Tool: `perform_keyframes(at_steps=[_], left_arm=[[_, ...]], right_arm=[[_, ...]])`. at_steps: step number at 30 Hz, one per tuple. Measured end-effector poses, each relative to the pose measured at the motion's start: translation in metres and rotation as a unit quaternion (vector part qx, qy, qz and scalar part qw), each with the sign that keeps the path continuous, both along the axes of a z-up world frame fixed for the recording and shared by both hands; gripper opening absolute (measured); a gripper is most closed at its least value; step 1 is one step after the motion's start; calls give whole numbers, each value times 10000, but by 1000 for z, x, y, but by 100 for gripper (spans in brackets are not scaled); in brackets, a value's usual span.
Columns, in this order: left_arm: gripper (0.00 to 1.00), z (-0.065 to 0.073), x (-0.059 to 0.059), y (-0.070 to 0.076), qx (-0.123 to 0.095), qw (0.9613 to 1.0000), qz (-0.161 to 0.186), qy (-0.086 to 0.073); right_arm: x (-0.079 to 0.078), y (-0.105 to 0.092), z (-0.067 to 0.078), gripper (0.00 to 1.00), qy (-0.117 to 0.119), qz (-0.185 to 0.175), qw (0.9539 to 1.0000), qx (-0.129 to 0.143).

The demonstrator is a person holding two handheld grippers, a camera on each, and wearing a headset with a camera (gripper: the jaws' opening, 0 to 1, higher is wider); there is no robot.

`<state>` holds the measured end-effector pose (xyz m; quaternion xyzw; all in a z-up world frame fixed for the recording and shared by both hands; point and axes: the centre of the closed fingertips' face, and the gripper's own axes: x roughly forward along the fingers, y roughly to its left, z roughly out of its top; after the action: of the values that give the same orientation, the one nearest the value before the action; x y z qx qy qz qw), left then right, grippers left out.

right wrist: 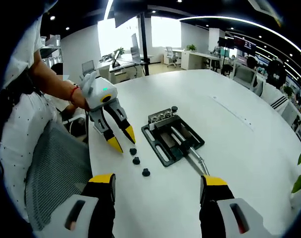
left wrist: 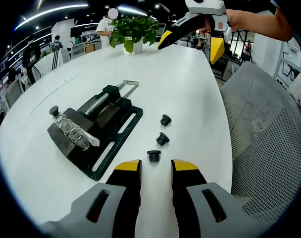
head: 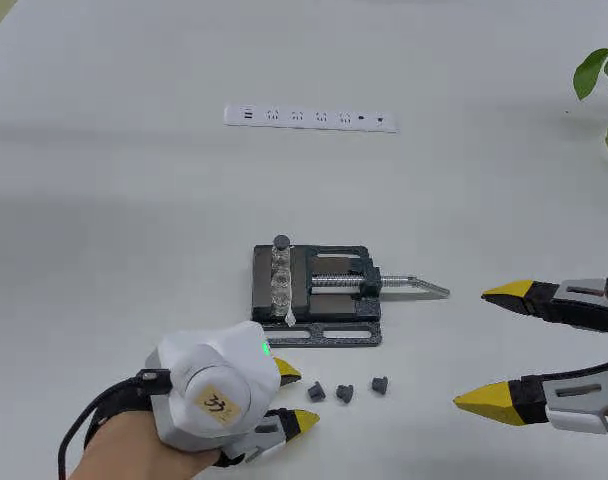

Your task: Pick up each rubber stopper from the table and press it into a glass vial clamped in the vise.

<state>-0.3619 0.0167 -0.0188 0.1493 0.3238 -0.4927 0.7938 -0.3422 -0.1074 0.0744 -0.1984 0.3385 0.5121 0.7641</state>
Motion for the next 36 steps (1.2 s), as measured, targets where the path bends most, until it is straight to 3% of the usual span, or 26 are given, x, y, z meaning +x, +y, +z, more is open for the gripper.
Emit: perform_keyframes(at_steps=[17, 36], left_arm=[[10, -5, 3, -5, 21, 9995, 162, 262], [5, -9, 5, -5, 42, 9995, 125, 301]], right_arm=[[1, -3, 1, 65, -18, -58, 10000, -10], [2, -5, -2, 63, 6, -65, 10000, -24]])
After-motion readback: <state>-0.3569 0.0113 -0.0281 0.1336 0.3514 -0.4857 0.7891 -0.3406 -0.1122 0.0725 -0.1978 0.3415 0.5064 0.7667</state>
